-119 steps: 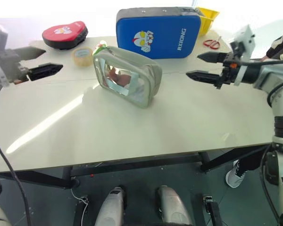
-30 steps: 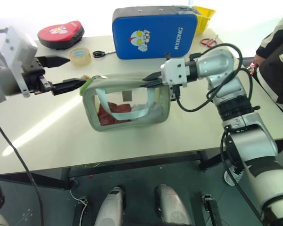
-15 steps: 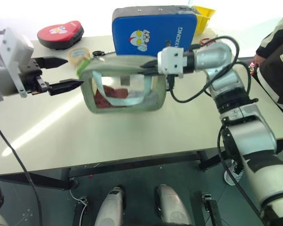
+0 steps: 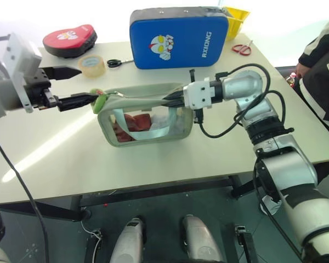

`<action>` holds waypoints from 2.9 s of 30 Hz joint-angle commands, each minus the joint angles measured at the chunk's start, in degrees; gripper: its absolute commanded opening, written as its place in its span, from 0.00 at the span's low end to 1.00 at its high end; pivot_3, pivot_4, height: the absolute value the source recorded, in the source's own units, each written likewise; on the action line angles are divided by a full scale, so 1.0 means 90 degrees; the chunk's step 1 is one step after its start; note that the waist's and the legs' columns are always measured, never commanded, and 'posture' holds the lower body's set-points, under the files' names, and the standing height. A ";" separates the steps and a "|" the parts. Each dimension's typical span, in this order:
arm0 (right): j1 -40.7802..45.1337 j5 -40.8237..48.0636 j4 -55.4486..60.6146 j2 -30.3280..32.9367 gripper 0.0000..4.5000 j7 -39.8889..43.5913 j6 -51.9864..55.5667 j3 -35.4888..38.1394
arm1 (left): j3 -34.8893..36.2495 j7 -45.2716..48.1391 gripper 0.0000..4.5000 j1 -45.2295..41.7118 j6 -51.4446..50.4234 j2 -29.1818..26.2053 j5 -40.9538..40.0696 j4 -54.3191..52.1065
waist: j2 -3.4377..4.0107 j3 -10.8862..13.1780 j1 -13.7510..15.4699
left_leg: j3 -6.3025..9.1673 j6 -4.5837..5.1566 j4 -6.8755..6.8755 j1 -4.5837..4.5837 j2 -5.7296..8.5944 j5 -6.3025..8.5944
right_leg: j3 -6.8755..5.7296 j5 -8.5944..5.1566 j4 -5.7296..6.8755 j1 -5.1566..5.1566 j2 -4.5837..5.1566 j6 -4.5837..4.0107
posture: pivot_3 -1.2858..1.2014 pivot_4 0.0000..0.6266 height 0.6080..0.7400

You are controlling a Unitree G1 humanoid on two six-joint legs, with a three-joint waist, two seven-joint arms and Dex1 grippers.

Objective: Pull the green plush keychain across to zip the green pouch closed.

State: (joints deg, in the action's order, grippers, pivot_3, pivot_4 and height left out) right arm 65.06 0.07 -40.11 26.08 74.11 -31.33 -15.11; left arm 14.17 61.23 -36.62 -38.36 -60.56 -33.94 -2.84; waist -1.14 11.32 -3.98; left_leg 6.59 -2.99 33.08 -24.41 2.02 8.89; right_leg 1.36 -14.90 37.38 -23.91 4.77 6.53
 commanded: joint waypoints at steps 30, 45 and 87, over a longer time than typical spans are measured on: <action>-0.0500 0.1113 0.1909 0.1425 0.98 0.1077 0.3957 0.0641 | 0.0192 0.0567 1.00 0.0662 -0.0305 -0.0376 -0.0361 -0.0832 | 0.0000 0.0000 -0.0004 | -0.0002 0.0001 0.0003 0.0000 0.0000 0.0001 | 0.0000 -0.0001 -0.0005 0.0003 0.0003 -0.0001 | 0.52 0.24 1.00; -0.0521 0.1098 0.1738 0.1224 0.04 0.1061 0.3929 0.0655 | 0.0496 0.0330 1.00 0.0985 -0.0285 -0.0537 -0.0262 -0.0848 | 0.0000 0.0000 0.0015 | -0.0002 0.0001 0.0004 -0.0001 0.0000 0.0001 | 0.0000 -0.0001 -0.0006 0.0004 0.0004 -0.0001 | 0.52 0.24 1.00; -0.0520 0.1026 0.1824 0.1216 0.00 0.0885 0.3896 0.0652 | -0.0303 0.0076 0.01 0.0307 0.0357 0.0909 0.0286 0.0833 | -0.0002 -0.0002 0.0063 | -0.0001 0.0001 0.0006 0.0001 0.0001 0.0001 | -0.0001 0.0000 -0.0005 0.0007 0.0004 0.0000 | 0.52 0.24 1.00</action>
State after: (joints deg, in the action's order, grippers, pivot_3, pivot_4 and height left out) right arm 59.51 9.05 -25.03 36.68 82.44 4.18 -10.37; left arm 10.93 61.73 -32.39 -35.88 -52.16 -31.59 5.03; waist -1.16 11.31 -3.41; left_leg 6.58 -2.99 33.14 -24.41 2.02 8.89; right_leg 1.35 -14.89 37.33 -23.85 4.81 6.53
